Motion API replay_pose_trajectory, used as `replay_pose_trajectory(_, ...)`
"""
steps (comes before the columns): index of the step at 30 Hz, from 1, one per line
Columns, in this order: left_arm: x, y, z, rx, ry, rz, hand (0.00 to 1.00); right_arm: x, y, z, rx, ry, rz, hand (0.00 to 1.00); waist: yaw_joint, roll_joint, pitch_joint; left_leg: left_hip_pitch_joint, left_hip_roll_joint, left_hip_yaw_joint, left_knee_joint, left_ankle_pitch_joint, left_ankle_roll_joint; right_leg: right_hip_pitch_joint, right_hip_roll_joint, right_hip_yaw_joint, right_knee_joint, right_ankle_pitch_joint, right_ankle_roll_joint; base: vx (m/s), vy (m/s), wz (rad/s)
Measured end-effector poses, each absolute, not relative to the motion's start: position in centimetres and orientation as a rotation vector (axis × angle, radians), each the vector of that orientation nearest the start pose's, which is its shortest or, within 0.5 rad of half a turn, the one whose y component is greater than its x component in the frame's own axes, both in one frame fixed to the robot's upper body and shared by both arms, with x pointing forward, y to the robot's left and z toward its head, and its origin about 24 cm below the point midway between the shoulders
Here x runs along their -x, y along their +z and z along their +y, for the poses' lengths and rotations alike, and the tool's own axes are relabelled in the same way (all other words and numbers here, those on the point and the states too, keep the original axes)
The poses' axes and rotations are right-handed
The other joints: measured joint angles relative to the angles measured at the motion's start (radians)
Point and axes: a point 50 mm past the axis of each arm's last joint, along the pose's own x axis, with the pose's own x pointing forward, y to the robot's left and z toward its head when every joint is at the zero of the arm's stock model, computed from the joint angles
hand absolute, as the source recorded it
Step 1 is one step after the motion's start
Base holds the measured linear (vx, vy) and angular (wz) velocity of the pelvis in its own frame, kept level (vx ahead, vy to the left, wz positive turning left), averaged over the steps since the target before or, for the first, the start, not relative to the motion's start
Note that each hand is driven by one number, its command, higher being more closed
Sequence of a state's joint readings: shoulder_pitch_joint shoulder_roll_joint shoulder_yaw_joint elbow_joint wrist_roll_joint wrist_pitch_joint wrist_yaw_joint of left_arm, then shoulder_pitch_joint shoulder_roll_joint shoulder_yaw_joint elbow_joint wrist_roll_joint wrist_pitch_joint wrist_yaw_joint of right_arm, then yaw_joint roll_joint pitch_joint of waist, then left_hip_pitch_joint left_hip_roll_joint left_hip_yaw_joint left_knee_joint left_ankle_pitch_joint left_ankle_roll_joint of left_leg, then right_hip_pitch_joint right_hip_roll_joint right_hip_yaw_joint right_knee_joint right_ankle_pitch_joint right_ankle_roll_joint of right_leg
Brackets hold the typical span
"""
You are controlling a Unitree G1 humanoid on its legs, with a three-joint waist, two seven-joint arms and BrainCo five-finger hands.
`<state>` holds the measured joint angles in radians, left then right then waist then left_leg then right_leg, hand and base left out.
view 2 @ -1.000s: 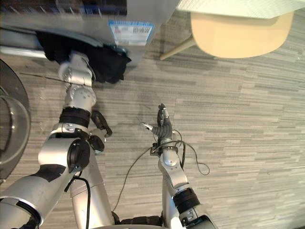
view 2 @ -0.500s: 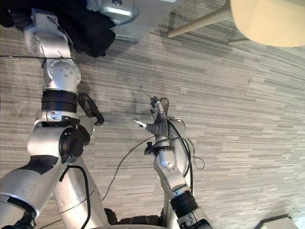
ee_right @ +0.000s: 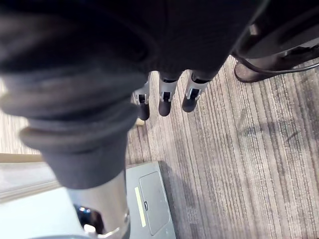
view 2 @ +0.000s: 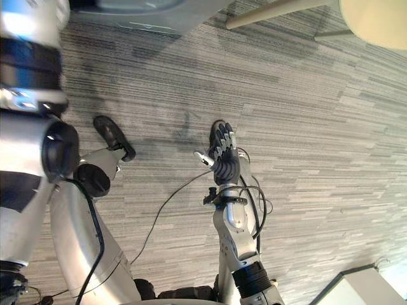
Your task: Pick up the laundry basket with both hands and put the clothes into the washing machine.
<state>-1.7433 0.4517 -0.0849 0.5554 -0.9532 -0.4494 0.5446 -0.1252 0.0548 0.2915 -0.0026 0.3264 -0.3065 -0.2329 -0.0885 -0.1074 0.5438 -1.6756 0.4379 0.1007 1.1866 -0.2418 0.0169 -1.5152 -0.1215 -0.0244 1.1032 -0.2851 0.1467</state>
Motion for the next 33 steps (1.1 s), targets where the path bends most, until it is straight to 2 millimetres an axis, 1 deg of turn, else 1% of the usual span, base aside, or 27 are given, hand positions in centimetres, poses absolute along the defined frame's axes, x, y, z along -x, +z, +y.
replay_pose_trajectory(1,-25.6,52.6,15.4,0.952,-0.109,-1.316,1.0,-26.0,10.1,-8.1,-0.46,0.062,-0.337,0.0,-0.006,0.0,0.0,-0.003,0.002,0.012,-0.001,-0.003,0.001,-0.012,0.001,0.007,-0.001,0.001,0.002,-0.01,0.045,-0.11)
replay_pose_trajectory(2,-24.3,53.4,15.5,0.954,-0.136,-1.373,1.0,-25.9,10.2,-8.2,-0.467,0.062,-0.343,0.0,-0.008,0.0,0.0,-0.009,0.007,0.018,0.002,-0.005,0.004,-0.02,0.005,0.011,-0.003,0.003,0.006,-0.02,0.069,-0.18)
replay_pose_trajectory(4,-22.2,54.6,15.8,0.975,-0.173,-1.457,1.0,-25.6,10.7,-8.5,-0.476,0.058,-0.365,0.0,-0.008,0.0,0.0,-0.022,0.02,0.026,0.003,-0.008,0.004,-0.032,0.014,0.014,-0.011,0.009,0.011,-0.04,0.062,-0.23)
replay_pose_trajectory(5,-21.0,54.8,16.1,0.986,-0.197,-1.513,1.0,-25.2,10.9,-8.8,-0.479,0.053,-0.379,0.0,-0.006,0.0,0.0,-0.03,0.028,0.036,-0.003,-0.01,0.0,-0.045,0.013,0.014,-0.022,0.016,0.012,-0.05,0.056,-0.22)
replay_pose_trajectory(7,-20.4,54.9,16.7,0.992,-0.196,-1.554,1.0,-24.9,11.2,-8.9,-0.478,0.062,-0.395,0.0,-0.006,-0.001,0.0,-0.047,0.035,0.042,-0.007,-0.012,0.003,-0.062,0.01,0.008,-0.04,0.024,0.016,-0.05,0.058,-0.24)
replay_pose_trajectory(8,-20.5,54.8,16.8,0.999,-0.194,-1.547,1.0,-24.9,11.3,-8.9,-0.476,0.065,-0.4,0.0,-0.006,-0.001,0.0,-0.051,0.035,0.045,-0.01,-0.012,0.003,-0.065,0.008,0.007,-0.046,0.027,0.019,-0.06,0.07,-0.13)
replay_pose_trajectory(9,-21.3,54.6,16.9,1.008,-0.181,-1.511,1.0,-24.9,11.3,-9.1,-0.47,0.066,-0.404,0.0,-0.007,0.0,0.001,-0.055,0.034,0.056,-0.018,-0.012,0.003,-0.071,-0.004,0.002,-0.056,0.032,0.023,-0.06,0.066,-0.02)
replay_pose_trajectory(10,-22.9,54.1,17.2,0.992,-0.137,-1.453,1.0,-24.9,11.3,-9.1,-0.47,0.064,-0.403,0.0,-0.007,0.001,0.001,-0.055,0.034,0.063,-0.02,-0.012,0.003,-0.071,-0.009,0.002,-0.062,0.041,0.027,-0.06,0.075,0.0)
replay_pose_trajectory(11,-23.8,53.9,17.4,0.975,-0.109,-1.419,1.0,-24.9,11.3,-9.1,-0.47,0.064,-0.403,0.0,-0.008,0.001,0.001,-0.054,0.033,0.065,-0.02,-0.012,0.004,-0.071,-0.011,0.003,-0.064,0.046,0.028,-0.06,0.071,0.0)
replay_pose_trajectory(12,-25.6,53.3,17.4,0.922,-0.051,-1.342,1.0,-24.9,11.3,-9.2,-0.469,0.06,-0.404,0.0,-0.008,0.001,0.002,-0.054,0.031,0.07,-0.023,-0.012,0.005,-0.071,-0.015,0.003,-0.071,0.054,0.029,-0.05,0.058,0.01)
replay_pose_trajectory(13,-27.2,52.8,17.1,0.815,0.008,-1.267,1.0,-24.9,11.3,-9.3,-0.469,0.055,-0.406,0.0,-0.008,0.002,0.002,-0.052,0.03,0.076,-0.029,-0.011,0.007,-0.071,-0.019,0.004,-0.077,0.06,0.031,-0.05,0.057,0.03)
replay_pose_trajectory(14,-28.0,52.5,16.8,0.733,0.038,-1.241,0.0,-24.9,11.3,-9.4,-0.468,0.053,-0.407,0.0,-0.008,0.002,0.002,-0.05,0.029,0.081,-0.032,-0.009,0.009,-0.071,-0.02,0.005,-0.079,0.062,0.032,-0.04,0.053,0.06)
replay_pose_trajectory(15,-29.1,52.0,16.3,0.56,0.079,-1.205,0.0,-24.9,11.3,-9.4,-0.466,0.051,-0.407,0.0,-0.006,0.002,0.002,-0.044,0.028,0.089,-0.035,-0.009,0.009,-0.071,-0.022,0.01,-0.082,0.064,0.033,-0.04,0.051,0.04)
replay_pose_trajectory(18,-30.5,51.5,14.6,0.16,0.12,-1.166,0.0,-25.0,11.3,-9.6,-0.46,0.048,-0.409,0.0,-0.004,0.002,0.002,-0.036,0.028,0.097,-0.049,-0.004,0.016,-0.066,-0.022,0.011,-0.097,0.075,0.029,-0.04,0.045,0.0)
replay_pose_trajectory(21,-31.4,51.3,14.2,-0.123,0.224,-1.105,0.0,-25.2,10.9,-10.0,-0.465,0.049,-0.4,0.0,0.006,0.002,0.002,-0.009,0.026,0.106,-0.076,0.006,0.015,-0.044,-0.021,0.007,-0.119,0.082,0.025,-0.04,0.038,0.05)
replay_pose_trajectory(22,-31.8,51.2,14.3,-0.291,0.305,-1.081,0.0,-25.3,10.7,-10.2,-0.48,0.06,-0.392,0.0,0.009,0.001,0.002,0.004,0.028,0.109,-0.085,0.01,0.015,-0.033,-0.019,0.007,-0.127,0.083,0.022,-0.04,0.032,0.04)
replay_pose_trajectory(24,-31.8,51.1,14.2,-0.407,0.365,-1.077,0.0,-25.2,10.4,-10.3,-0.497,0.07,-0.383,0.0,0.011,0.001,0.002,0.014,0.033,0.11,-0.092,0.011,0.013,-0.022,-0.014,0.004,-0.137,0.086,0.02,-0.03,0.03,-0.05)
replay_pose_trajectory(26,-31.4,51.6,14.3,-0.591,0.503,-1.097,0.0,-24.7,9.9,-10.5,-0.528,0.084,-0.374,0.0,0.013,0.001,0.001,0.018,0.041,0.106,-0.105,0.013,0.009,-0.008,-0.001,-0.003,-0.169,0.101,0.018,-0.03,0.034,-0.18)
replay_pose_trajectory(27,-31.3,51.7,14.3,-0.634,0.546,-1.1,0.0,-24.6,9.8,-10.7,-0.537,0.085,-0.378,0.0,0.013,0.001,0.001,0.019,0.043,0.108,-0.108,0.013,0.009,-0.006,0.001,-0.004,-0.177,0.106,0.02,-0.04,0.041,-0.2)
replay_pose_trajectory(29,-31.2,51.7,14.8,-0.797,0.696,-1.101,0.0,-24.4,9.6,-11.2,-0.557,0.082,-0.391,0.0,0.013,0.001,0.001,0.021,0.05,0.119,-0.121,0.014,0.009,0.0,0.007,-0.003,-0.213,0.121,0.03,-0.05,0.047,-0.17)
replay_pose_trajectory(31,-31.2,51.6,15.0,-0.929,0.78,-1.084,0.0,-24.3,9.6,-11.4,-0.559,0.08,-0.4,0.0,0.01,0.001,0.002,0.022,0.052,0.123,-0.129,0.014,0.008,0.008,0.01,-0.003,-0.239,0.141,0.028,-0.05,0.056,-0.14)
replay_pose_trajectory(33,-31.1,51.7,15.3,-0.955,0.813,-1.071,0.0,-24.3,9.5,-11.4,-0.557,0.077,-0.398,0.0,0.009,0.001,0.002,0.024,0.052,0.126,-0.133,0.014,0.008,0.012,0.01,-0.003,-0.251,0.146,0.032,-0.05,0.046,-0.08)
